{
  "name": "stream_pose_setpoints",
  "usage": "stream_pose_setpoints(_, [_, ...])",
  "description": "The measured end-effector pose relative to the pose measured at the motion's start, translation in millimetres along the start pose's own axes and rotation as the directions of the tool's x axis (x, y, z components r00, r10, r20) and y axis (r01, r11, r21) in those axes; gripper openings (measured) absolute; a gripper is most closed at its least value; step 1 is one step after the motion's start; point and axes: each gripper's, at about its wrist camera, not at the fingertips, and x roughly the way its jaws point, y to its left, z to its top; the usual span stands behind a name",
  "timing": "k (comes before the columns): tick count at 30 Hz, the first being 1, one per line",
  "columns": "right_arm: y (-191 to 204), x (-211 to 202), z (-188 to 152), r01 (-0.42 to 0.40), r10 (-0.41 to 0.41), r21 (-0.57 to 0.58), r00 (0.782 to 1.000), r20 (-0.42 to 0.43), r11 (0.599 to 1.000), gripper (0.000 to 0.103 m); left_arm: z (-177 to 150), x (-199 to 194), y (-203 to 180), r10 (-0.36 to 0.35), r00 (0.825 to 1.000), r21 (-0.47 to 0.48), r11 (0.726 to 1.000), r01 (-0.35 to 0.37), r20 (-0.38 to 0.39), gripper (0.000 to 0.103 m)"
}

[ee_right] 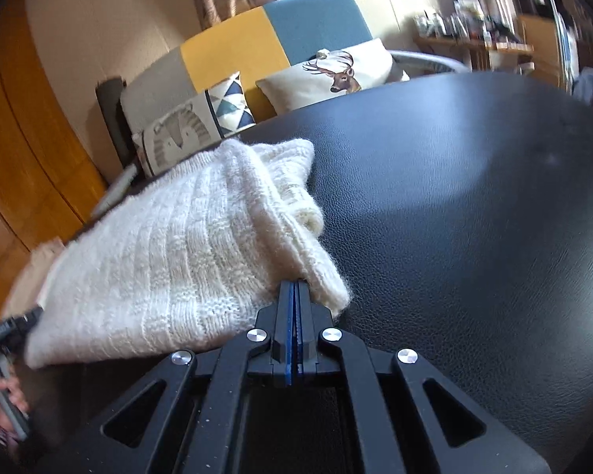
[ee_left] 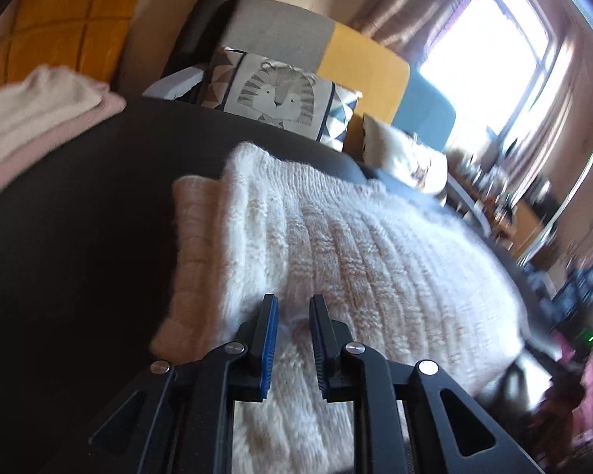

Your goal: Fold clothes

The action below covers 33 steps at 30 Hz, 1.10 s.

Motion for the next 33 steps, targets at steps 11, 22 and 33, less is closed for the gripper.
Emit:
stream_pose_setpoints(11, [19.4,-5.5,3.7,0.089,-0.09,-0.059,0.996,-0.007,0.994,0.003,-26.2,-22.9,-5.7,0.073,0.997,0.143,0.987,-0.072,-0.004,0.017])
stream_pose_setpoints(22, [121.2,10.5,16.7,-0.006,0.016,-0.328,0.999,0.028,0.945,0.035,-14.3,-29.4,-17.4,0.018,0.999,0.062,0.998,-0.021,0.046,0.018])
stream_pose_setpoints(33, [117.8,47.7,-2.2,0.004,-0.033,-0.317,0.996,-0.088,0.949,0.035,-24.8,-1.0,-14.3,0.064,0.998,0.148,0.987,-0.06,-0.017,0.018])
